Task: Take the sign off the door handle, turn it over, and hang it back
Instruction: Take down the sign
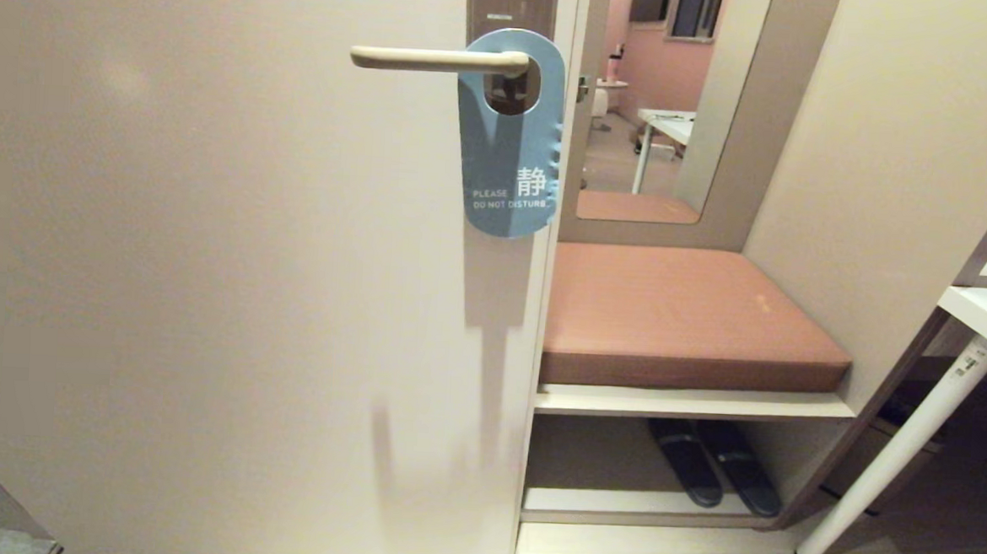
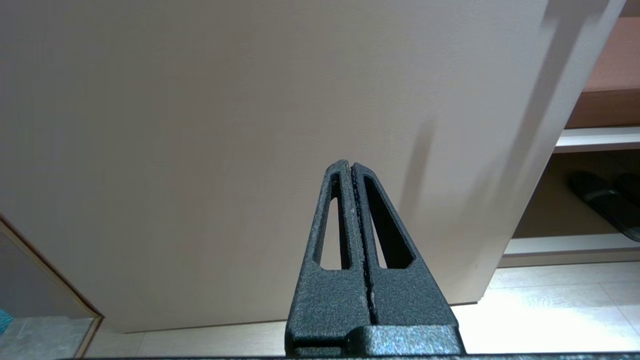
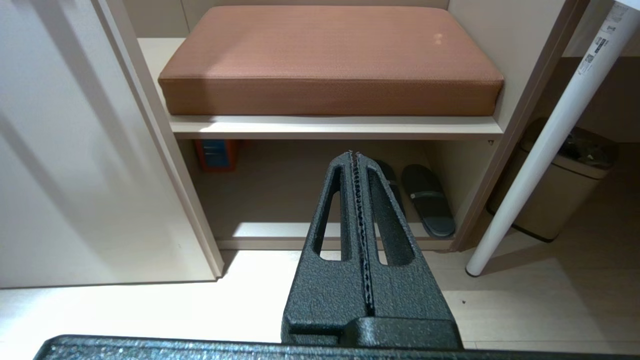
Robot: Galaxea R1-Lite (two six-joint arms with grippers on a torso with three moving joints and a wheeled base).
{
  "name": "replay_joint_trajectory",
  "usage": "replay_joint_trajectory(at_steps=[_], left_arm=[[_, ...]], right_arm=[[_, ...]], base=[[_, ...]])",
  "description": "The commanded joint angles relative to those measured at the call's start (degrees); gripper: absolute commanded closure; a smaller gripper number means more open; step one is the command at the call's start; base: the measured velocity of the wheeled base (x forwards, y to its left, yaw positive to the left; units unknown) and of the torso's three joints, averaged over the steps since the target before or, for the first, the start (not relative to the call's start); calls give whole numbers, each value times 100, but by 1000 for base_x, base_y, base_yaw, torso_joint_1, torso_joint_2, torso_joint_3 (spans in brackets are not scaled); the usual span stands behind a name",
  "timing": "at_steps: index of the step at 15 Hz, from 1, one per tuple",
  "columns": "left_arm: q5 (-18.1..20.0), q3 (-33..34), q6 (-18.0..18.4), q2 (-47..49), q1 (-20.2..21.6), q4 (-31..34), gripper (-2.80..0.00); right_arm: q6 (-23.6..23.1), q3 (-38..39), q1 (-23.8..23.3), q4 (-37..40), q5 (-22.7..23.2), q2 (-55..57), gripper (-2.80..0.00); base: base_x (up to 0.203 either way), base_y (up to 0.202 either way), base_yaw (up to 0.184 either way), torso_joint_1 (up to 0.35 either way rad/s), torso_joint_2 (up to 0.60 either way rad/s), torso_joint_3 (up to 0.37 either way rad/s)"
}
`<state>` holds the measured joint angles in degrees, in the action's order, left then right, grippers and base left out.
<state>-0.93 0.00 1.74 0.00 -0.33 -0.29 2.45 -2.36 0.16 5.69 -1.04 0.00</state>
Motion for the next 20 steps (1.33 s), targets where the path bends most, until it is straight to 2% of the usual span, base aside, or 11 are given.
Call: replay_joint_trajectory(at_steps=[1, 10, 14, 20], left_arm=[[-4, 0, 2, 9, -2, 3, 0], [-12, 0, 2, 9, -2, -6, 0], [-4, 0, 2, 9, -2, 2, 0], [-4, 0, 2, 9, -2, 3, 0]], right_arm=[[-3, -1, 10, 2, -2, 9, 0], [-46, -223, 4, 22, 92, 14, 0], [-16, -1104, 21, 17, 157, 969, 0], [-38, -3647, 34, -194, 153, 3715, 0]], base=[[0, 0, 0, 0, 0, 0], [0, 0, 0, 0, 0, 0], [0, 0, 0, 0, 0, 0], [0, 0, 0, 0, 0, 0]])
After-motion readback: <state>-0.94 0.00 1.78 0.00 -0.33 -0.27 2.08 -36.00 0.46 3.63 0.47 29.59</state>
